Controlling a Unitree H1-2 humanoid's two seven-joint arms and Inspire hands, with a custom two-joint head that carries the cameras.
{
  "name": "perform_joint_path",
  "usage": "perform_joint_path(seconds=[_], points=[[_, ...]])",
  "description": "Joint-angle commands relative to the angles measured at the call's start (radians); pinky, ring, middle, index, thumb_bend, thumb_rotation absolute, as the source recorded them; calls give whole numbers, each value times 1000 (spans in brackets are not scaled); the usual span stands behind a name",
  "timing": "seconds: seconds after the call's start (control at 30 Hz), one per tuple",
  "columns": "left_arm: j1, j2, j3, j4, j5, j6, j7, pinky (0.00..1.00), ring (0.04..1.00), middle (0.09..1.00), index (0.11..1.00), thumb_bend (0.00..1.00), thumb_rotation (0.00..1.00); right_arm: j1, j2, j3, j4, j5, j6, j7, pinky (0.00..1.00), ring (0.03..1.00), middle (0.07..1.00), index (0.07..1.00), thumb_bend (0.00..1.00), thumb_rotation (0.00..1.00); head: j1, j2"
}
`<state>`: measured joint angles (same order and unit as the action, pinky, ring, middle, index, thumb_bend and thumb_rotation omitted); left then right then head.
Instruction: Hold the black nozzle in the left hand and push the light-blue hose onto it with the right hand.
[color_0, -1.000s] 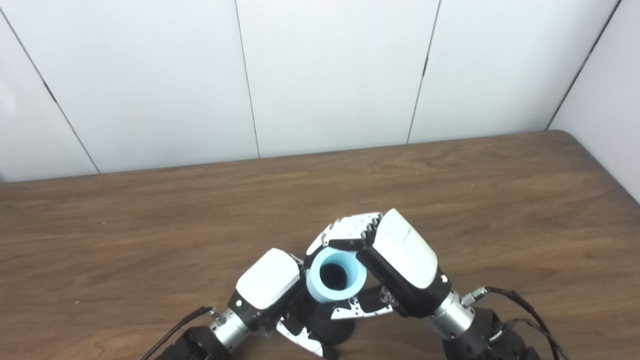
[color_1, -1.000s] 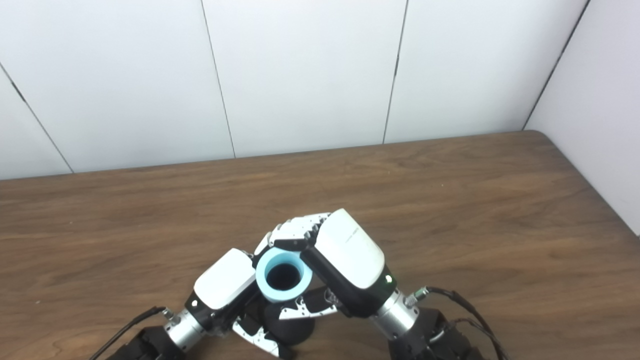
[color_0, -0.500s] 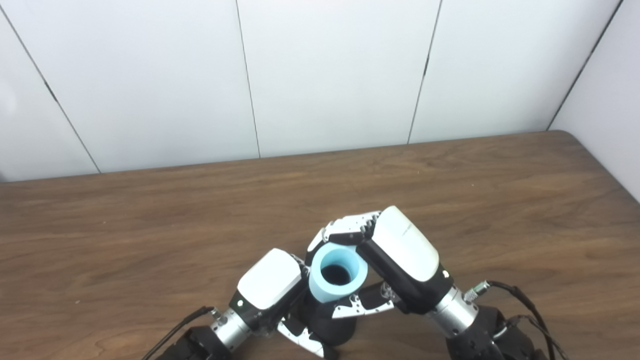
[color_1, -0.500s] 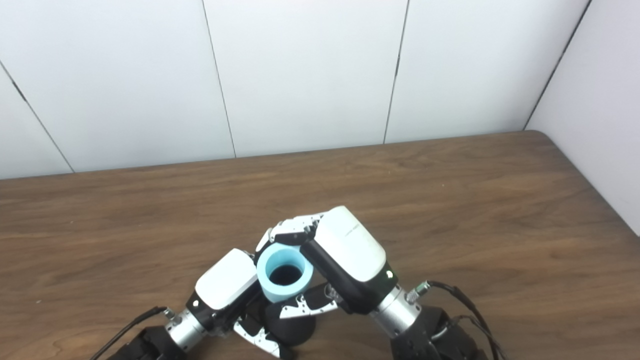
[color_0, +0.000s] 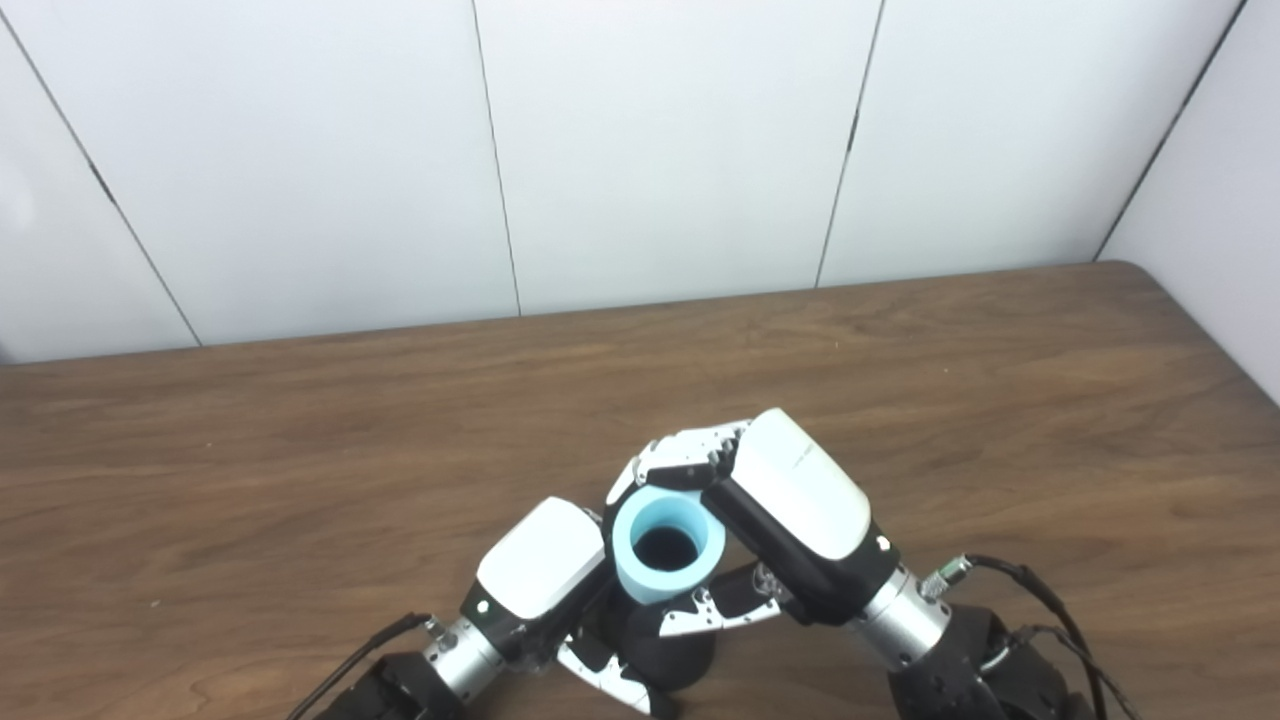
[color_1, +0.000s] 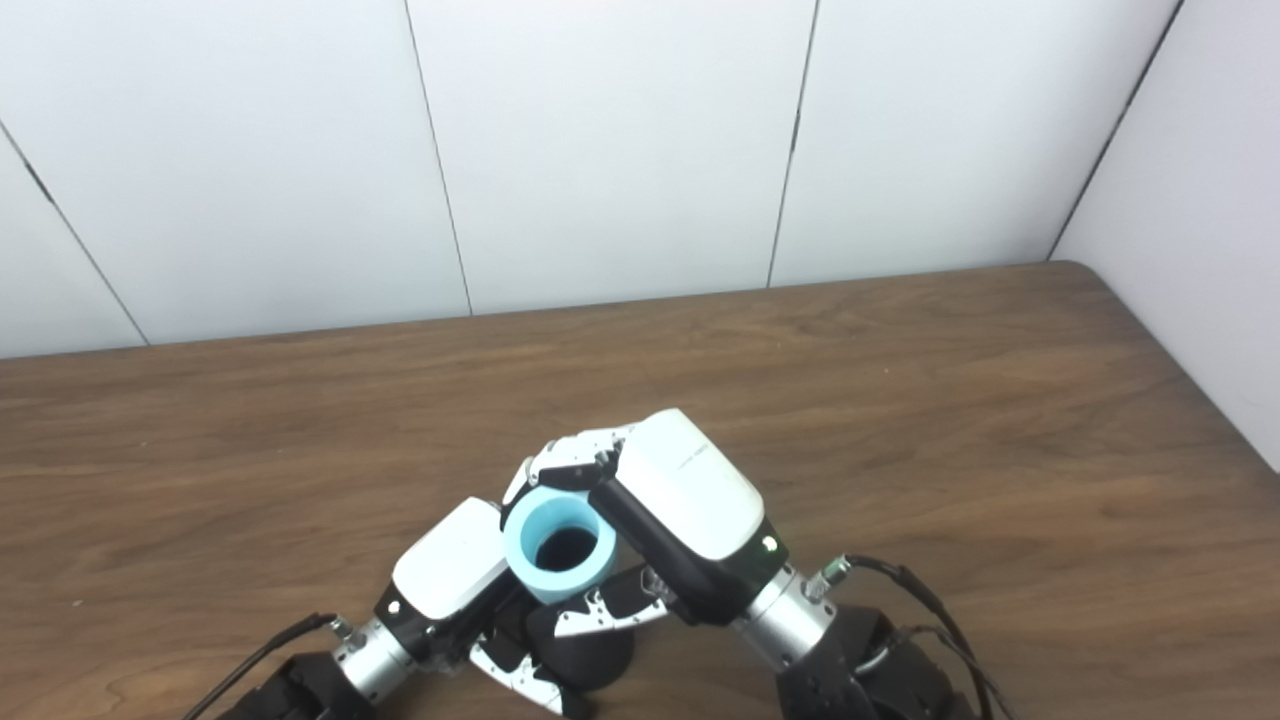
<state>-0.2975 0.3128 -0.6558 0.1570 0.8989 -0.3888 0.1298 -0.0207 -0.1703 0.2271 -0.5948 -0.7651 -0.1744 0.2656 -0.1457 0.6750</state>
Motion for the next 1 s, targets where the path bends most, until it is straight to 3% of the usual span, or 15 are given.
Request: perform_joint_path(seconds=[0.0, 0.7, 0.97], points=[[108, 12, -71, 76, 49, 4, -78, 139, 186, 471, 483, 525, 0, -25, 9, 2, -36, -5, -22, -15, 373, 546, 603, 488, 503, 131, -1, 0], [106, 14, -73, 83, 53, -4, -65, 142, 188, 471, 483, 525, 0, -2, 16, -18, -37, 22, 7, -13, 377, 562, 651, 489, 505, 136, -3, 3], [106, 19, -77, 79, 58, -2, -71, 135, 183, 471, 483, 525, 0, 9, 41, -43, -50, 140, 81, 3, 343, 522, 662, 489, 504, 135, -3, 3]])
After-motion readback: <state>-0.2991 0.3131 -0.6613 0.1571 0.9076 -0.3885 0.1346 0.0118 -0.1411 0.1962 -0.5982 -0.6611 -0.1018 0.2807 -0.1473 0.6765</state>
